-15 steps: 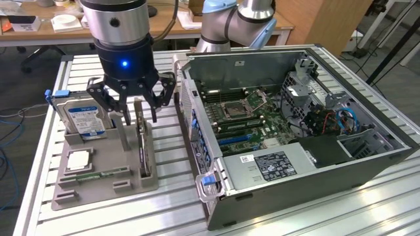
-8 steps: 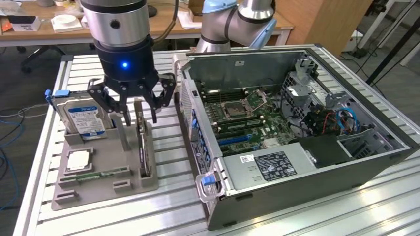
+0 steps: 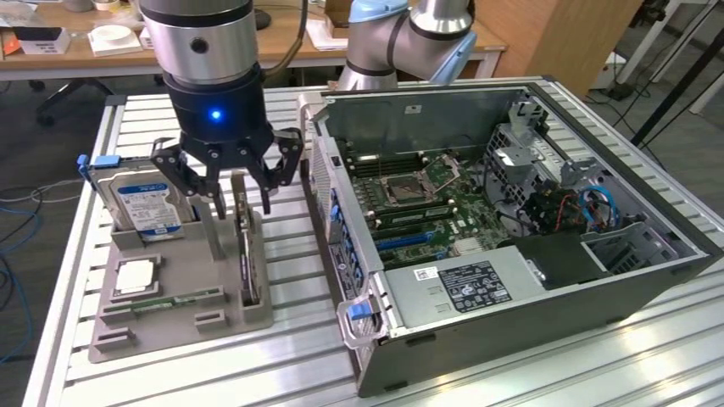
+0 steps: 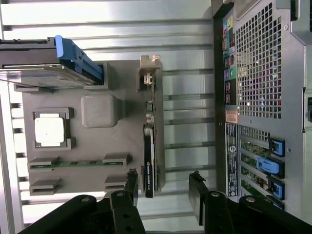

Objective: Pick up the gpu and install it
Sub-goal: 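Pick up the gpu and move the gpu toward the slot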

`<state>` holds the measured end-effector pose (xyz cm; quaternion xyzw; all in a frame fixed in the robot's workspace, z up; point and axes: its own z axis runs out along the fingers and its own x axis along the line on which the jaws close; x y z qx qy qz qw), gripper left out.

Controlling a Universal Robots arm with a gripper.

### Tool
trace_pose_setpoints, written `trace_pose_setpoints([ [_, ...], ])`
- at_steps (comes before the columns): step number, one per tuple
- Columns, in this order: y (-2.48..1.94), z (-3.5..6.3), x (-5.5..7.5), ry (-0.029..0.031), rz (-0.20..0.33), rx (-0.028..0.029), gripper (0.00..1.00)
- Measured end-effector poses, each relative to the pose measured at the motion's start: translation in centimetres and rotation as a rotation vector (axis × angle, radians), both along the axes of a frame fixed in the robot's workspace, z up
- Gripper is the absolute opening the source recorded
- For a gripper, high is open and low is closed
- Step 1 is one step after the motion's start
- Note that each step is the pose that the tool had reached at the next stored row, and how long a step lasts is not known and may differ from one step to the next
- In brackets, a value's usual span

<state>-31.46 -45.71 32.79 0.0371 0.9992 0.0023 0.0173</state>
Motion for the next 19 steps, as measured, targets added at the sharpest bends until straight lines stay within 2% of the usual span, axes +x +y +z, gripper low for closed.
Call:
trace_pose_setpoints([
  [7,0.0,-1.03,-0.2,-0.0033,0.0,-0.0001,0.54],
  [19,-0.01,-3.12,-0.5,-0.0037,0.019,-0.0001,0.54],
])
